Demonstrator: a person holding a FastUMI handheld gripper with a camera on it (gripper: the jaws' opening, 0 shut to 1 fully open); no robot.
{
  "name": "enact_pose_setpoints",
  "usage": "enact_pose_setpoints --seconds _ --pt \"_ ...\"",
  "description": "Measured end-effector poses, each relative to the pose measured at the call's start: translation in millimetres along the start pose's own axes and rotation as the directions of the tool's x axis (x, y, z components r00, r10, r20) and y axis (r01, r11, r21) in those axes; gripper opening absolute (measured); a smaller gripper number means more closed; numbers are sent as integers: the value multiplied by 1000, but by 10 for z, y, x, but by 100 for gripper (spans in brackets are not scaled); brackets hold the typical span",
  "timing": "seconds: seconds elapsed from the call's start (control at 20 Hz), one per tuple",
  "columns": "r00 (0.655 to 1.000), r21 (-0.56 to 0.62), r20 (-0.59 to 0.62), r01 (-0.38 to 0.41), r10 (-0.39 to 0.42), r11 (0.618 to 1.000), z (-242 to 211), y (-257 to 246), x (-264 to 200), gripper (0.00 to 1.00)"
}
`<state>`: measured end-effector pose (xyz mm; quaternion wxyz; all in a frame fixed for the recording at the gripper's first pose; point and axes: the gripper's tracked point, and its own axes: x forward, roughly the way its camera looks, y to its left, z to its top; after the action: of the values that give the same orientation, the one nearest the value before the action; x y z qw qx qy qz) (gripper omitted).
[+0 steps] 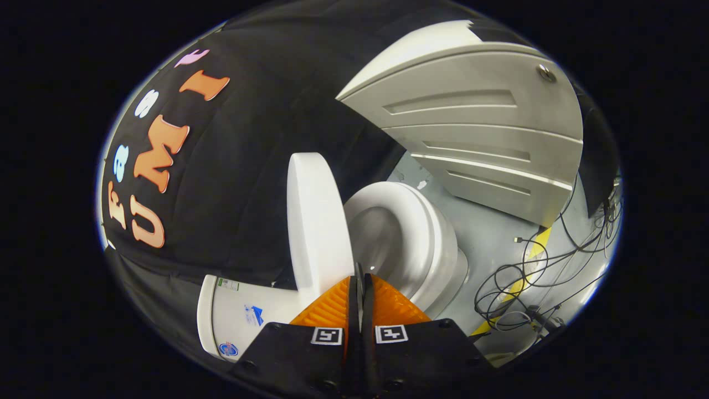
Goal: Open the toilet lid.
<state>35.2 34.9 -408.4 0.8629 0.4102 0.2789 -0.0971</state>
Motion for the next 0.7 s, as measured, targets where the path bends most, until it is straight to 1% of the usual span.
enact_pose_setpoints --seconds 0.05,0.15,0.2,0.3,0.55,0.7 --pt "1000 -48 13 1 0 999 18 114 -42 8" --pt "999 -166 22 34 -31 985 -20 244 -114 8" --pt "999 -197 28 52 -47 979 -29 297 -133 8" --pt "998 -216 42 60 -52 975 -36 453 -184 8" --pt "998 -214 59 44 -32 976 -71 603 -296 8" --pt "997 -261 71 41 -23 964 -104 781 -359 8"
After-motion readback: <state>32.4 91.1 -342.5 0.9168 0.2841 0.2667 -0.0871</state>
